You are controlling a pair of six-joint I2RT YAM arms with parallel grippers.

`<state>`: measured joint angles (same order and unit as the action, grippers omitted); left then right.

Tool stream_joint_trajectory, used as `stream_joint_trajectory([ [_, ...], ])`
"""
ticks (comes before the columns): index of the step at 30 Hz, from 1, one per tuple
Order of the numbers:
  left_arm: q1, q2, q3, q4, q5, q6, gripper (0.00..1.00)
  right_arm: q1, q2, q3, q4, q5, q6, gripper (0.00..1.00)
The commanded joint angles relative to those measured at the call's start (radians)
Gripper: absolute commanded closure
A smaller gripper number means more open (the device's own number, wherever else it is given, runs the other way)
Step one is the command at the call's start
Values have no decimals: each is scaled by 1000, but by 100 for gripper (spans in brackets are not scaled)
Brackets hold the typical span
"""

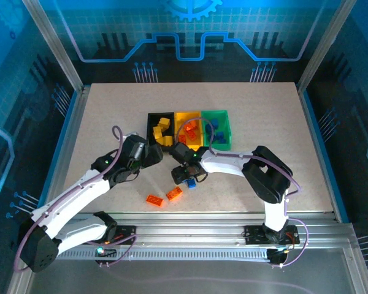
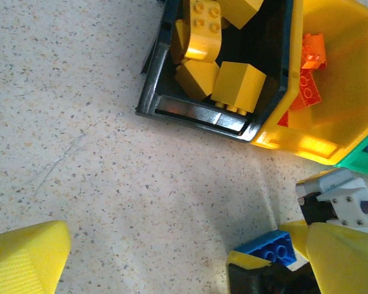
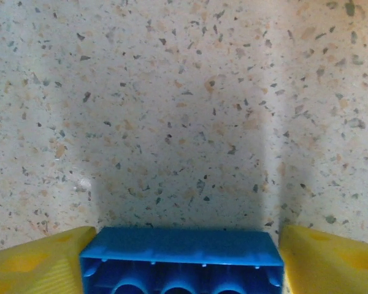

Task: Sort the legos into containers by color

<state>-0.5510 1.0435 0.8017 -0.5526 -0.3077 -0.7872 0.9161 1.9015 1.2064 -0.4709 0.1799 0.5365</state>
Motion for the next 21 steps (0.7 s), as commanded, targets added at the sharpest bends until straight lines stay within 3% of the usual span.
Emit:
stream_joint_trajectory([
  [1,5,-15,-11,-35,-25,-10,1,16,10,18,-8,5,-1,31],
  [6,5,-19,-15,-49,-17,-10,1,9,-48,13,32,20,-1,45],
  [12,5,-42,-21,-77,1,-10,1,-41,-245,-25,24,61,-7,47],
  [16,5,-72,-49,-77,19,-19,1,-151,-359,-38,-13,81,-12,46],
  [21,4,-100,-77,-73,32,-31,1,-350,-317,15,-45,23,29,46],
])
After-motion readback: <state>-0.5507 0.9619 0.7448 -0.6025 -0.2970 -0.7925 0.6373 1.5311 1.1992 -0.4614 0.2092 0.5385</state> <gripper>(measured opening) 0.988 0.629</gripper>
